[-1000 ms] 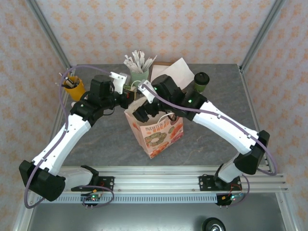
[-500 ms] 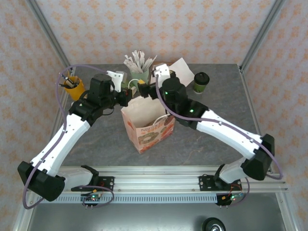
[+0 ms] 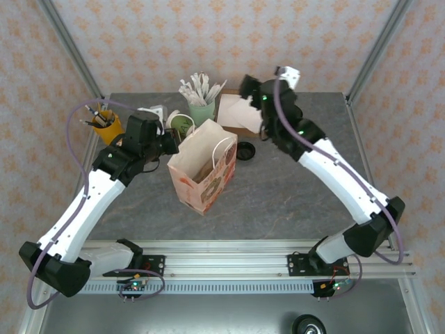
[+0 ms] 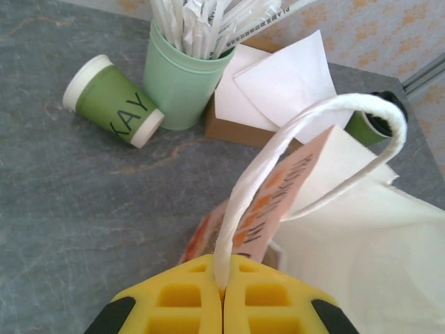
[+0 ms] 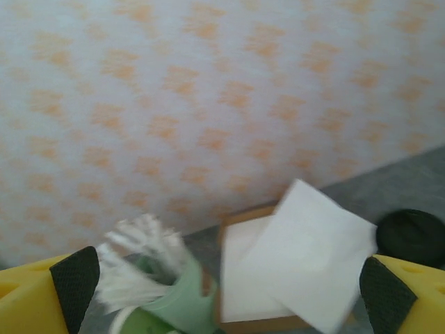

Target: Pack the takeout coffee

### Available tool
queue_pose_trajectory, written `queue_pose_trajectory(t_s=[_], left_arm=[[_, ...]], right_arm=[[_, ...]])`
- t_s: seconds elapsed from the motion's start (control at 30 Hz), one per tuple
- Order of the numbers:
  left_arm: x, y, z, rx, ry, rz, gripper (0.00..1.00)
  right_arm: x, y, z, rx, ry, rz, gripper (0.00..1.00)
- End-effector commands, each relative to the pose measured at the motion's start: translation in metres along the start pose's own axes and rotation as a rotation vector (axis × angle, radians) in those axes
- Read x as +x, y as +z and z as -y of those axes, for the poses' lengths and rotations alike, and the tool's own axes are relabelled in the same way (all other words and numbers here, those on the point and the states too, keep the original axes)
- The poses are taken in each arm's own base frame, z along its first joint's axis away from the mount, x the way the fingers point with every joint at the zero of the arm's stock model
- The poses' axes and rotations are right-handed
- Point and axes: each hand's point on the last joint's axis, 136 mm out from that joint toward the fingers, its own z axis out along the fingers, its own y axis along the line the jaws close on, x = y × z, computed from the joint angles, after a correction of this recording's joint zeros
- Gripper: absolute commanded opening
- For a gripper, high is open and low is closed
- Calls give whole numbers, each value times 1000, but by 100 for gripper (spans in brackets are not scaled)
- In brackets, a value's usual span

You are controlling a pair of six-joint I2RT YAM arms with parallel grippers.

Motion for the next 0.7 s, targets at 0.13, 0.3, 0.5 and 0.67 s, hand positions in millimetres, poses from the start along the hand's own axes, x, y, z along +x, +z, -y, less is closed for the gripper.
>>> queue_pose_trajectory(t_s=[0.13,0.3,0.5,0.67], left_arm=[[0,2,53,207,-121,-141,5],[9,10,51,189,-151,-189,6],[12,24,61,229,-169,-233,3],[7,28,33,90,-273,-197,0]], right_arm=[[64,22,144,344,-134,-432,100],[106,58,186,339,-149,-687,100],[120,104,185,257,-198,-771,100],[130,136,188,231,-191,-810,100]])
